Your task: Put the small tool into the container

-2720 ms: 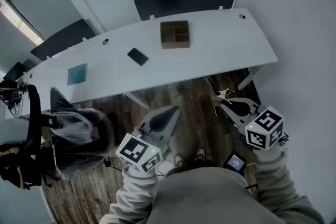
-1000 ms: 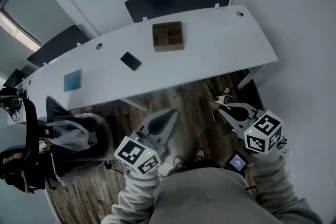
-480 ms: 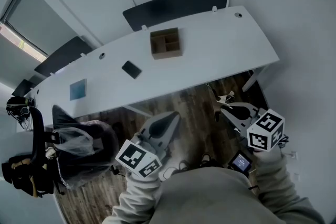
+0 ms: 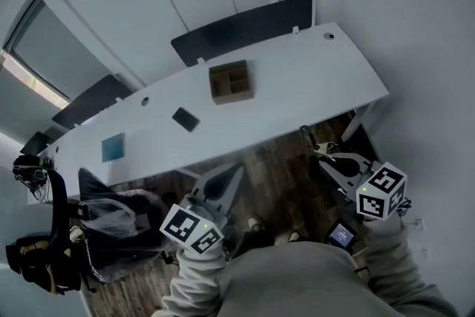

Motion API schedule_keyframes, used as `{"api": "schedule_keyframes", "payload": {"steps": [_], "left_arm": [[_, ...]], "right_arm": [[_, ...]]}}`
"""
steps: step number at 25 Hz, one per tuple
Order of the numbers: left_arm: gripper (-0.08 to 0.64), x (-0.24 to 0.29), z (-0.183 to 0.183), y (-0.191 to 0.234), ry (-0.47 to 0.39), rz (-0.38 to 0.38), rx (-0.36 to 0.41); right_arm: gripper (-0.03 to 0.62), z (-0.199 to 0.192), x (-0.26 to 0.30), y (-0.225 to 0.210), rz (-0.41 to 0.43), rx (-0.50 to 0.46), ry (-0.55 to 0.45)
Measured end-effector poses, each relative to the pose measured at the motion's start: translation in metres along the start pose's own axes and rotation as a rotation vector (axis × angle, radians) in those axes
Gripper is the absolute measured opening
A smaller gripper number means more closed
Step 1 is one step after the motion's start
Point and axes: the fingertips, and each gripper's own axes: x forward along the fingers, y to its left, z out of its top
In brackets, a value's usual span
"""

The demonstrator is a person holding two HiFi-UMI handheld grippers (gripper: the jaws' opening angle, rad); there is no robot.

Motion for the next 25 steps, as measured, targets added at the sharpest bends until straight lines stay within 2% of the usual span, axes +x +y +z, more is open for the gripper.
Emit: {"api": "schedule_keyframes", "payload": {"steps": [6, 11, 17, 21, 25], "left_arm": [[0.003, -0.001, -0.010, 0.034, -0.024, 0.009, -0.030], [0.003, 0.032, -0.017, 0.063, -0.059, -0.073, -0.047], [0.003, 0.060, 0.016, 0.119, -0.107, -0.115, -0.045], [0.003, 0.067, 0.011, 0.159, -0.097, -0.127, -0.083], [0.003, 0.073, 0.014, 0.209, -0.090, -0.134, -0.119]], "right_arm": [[0.023, 0.009, 0.016, -0.006, -0.014, -0.026, -0.035], [0.023, 0.029, 0.049, -0.027, -0.074, -0.076, -0.016], [0.023, 0.066, 0.091, -0.049, -0.102, -0.109, 0.021], [0.023, 0.076, 0.128, -0.067, -0.155, -0.083, 0.018], [0.023, 0.091, 0.170, -0.068, -0.164, -0.082, 0.040]]}}
